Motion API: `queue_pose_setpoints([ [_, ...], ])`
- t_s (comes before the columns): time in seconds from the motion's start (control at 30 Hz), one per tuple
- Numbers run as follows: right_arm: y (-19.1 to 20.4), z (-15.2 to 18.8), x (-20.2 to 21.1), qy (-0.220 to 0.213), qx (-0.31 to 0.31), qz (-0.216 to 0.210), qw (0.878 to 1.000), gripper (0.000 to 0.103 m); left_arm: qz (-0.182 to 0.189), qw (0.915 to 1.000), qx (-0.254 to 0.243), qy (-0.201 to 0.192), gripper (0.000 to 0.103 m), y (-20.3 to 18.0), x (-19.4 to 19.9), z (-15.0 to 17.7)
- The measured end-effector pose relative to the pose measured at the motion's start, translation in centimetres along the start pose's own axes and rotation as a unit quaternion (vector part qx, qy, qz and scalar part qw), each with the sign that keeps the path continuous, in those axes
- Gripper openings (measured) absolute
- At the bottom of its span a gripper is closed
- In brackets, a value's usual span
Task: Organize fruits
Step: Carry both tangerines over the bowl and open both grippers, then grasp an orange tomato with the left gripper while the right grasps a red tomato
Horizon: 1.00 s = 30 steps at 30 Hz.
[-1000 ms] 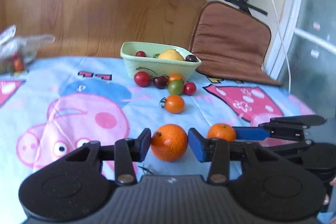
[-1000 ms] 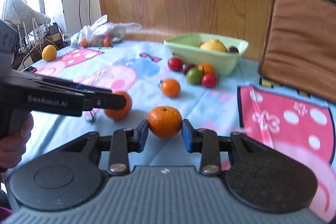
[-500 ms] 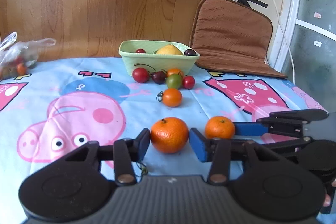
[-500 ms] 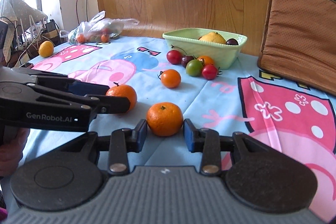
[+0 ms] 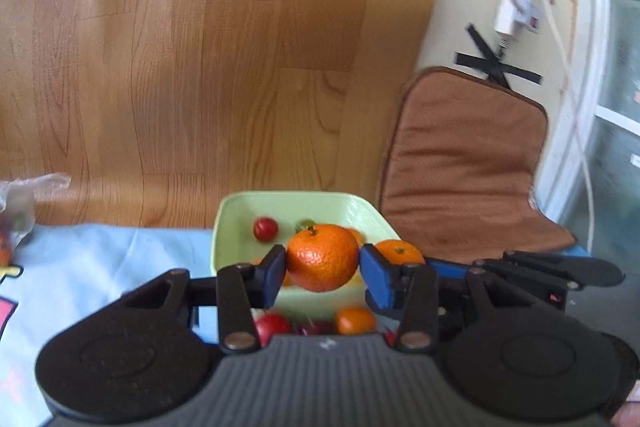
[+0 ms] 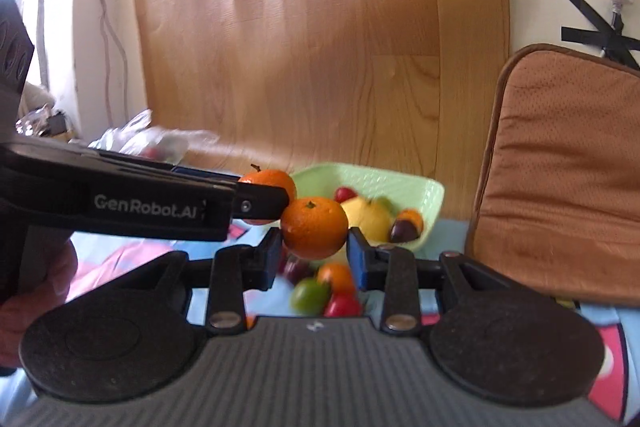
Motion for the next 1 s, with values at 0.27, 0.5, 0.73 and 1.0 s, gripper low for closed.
queue_pose_setpoints([
  [0.27, -2.6, -1.7, -6.6, 0.014, 0.000, 0.016, 1.000, 0.038, -0.031, 0.9987, 0.020, 0.035, 0.042, 2.7, -6.7, -0.6],
  [0.5, -3.8, -2.3, -6.9, 0.007, -0.007, 0.029, 1.000, 0.040, -0.036, 0.9992, 0.011, 0.016, 0.046, 2.6, -6.2, -1.2],
  [0.73, -4.1, -2.1, -1.1, -0.025, -0.022, 0.022, 0.999, 0.040, -0.003, 0.9998, 0.020, 0.003, 0.046, 2.1, 0.3, 0.9],
  [1.0, -2.3, 2.8, 1.3, 0.039, -0.025, -0.007, 0.999, 0.038, 0.014, 0.9987, -0.022, 0.043, 0.052, -1.4, 3.6, 7.9],
])
Point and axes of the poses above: each gripper's, at about its wrist camera, not at the fingertips, and x roughly against the way its jaws point, y to its left, z to its underside, the point moved 7 cm from there along -x, roughly the way its jaws point, and after that the axes turned 8 degrees about -z, right-handed, at the moved point
